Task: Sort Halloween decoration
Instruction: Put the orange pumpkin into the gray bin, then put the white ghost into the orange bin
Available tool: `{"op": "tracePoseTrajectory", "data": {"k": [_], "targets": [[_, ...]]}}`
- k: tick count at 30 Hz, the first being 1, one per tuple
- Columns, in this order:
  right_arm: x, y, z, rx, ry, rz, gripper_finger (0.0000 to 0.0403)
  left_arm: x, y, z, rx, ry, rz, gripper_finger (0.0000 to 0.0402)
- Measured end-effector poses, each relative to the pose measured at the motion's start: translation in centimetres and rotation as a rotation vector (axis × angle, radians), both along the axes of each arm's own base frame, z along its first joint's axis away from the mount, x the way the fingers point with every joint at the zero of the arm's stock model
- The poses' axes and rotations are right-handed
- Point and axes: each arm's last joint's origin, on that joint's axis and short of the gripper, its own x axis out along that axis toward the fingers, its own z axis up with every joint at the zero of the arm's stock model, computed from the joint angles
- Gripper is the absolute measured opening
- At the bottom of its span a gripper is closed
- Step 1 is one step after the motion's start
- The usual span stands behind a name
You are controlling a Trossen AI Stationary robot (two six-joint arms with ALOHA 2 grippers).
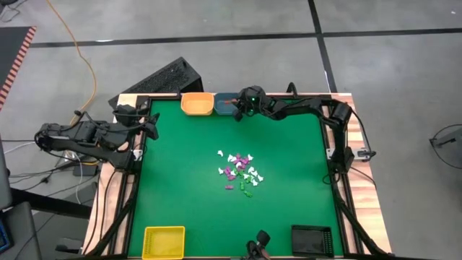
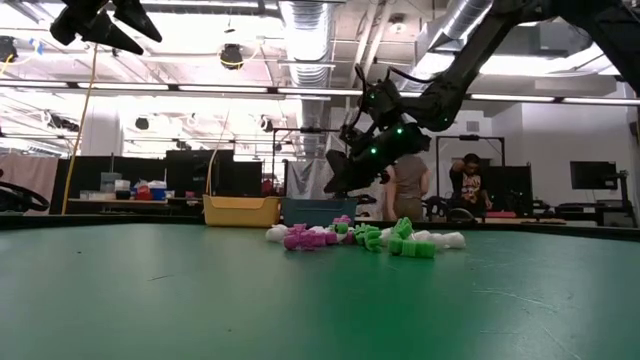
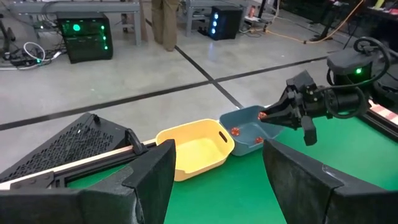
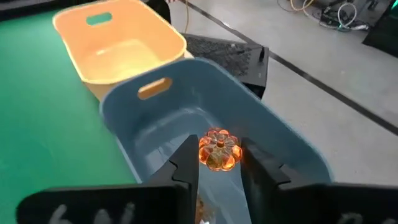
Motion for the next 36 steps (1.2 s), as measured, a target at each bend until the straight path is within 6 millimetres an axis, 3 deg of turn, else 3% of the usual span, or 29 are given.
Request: {"op": "tracePoseTrajectory", "data": {"k": [11, 21, 24, 29, 36], "targets": [[0.0, 0.0, 0.0, -0.003, -0.005, -0.001, 0.0124, 0.0, 0.0, 0.0, -0.009, -0.003, -0.011, 0.0231], [0.1, 0.0, 0.5, -0.012, -0.009, 0.003, 0.0169, 0.0, 0.0, 0.0, -0.011, -0.005, -0.010, 0.0231], [0.5, -0.2, 2.6, -0.039, -0.060, 0.012, 0.0173, 0.0, 0.0, 0.0, -0.011, -0.003, -0.013, 0.0231], [0.3, 0.1, 8.7, -0.088, -0.153, 0.073, 0.0169, 0.1, -0.1, -0.1, -0.028, 0.008, -0.057, 0.0231], [-3.6, 3.0, 16.0, -0.126, -0.095, 0.124, 0.0159, 0.2, -0.2, -0.1, -0.023, 0.029, -0.083, 0.0231]]}}
